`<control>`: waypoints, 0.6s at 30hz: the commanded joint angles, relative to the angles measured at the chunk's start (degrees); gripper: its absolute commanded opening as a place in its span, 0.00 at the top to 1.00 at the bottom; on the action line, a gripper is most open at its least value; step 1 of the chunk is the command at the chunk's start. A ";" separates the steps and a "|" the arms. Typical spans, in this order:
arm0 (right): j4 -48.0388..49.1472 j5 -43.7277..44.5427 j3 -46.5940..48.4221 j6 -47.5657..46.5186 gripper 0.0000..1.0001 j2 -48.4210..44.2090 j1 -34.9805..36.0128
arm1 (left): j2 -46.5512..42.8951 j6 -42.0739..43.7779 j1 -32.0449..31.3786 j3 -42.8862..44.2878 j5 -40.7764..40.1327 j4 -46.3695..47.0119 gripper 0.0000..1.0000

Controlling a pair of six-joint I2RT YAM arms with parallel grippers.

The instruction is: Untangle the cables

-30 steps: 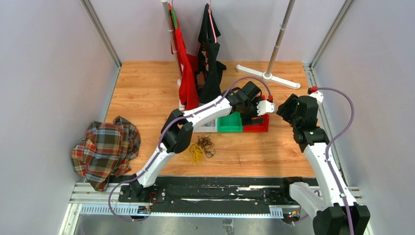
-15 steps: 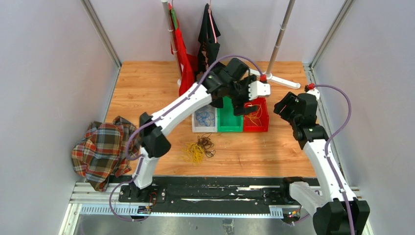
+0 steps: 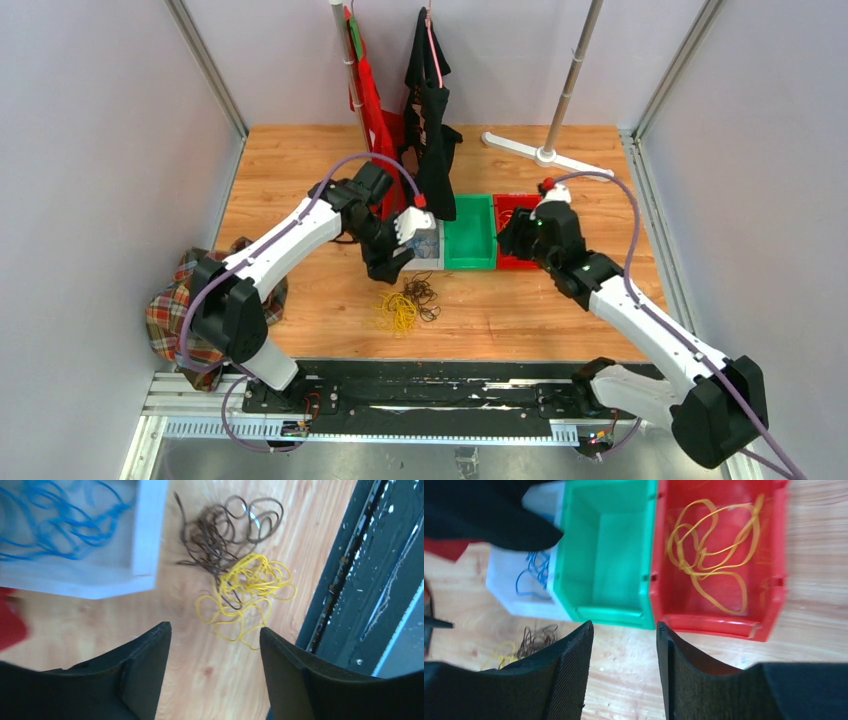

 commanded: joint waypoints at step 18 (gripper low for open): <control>9.74 8.36 -4.60 -2.30 0.63 8.40 24.98 | 2.12 -8.51 4.81 -23.84 4.01 26.26 0.59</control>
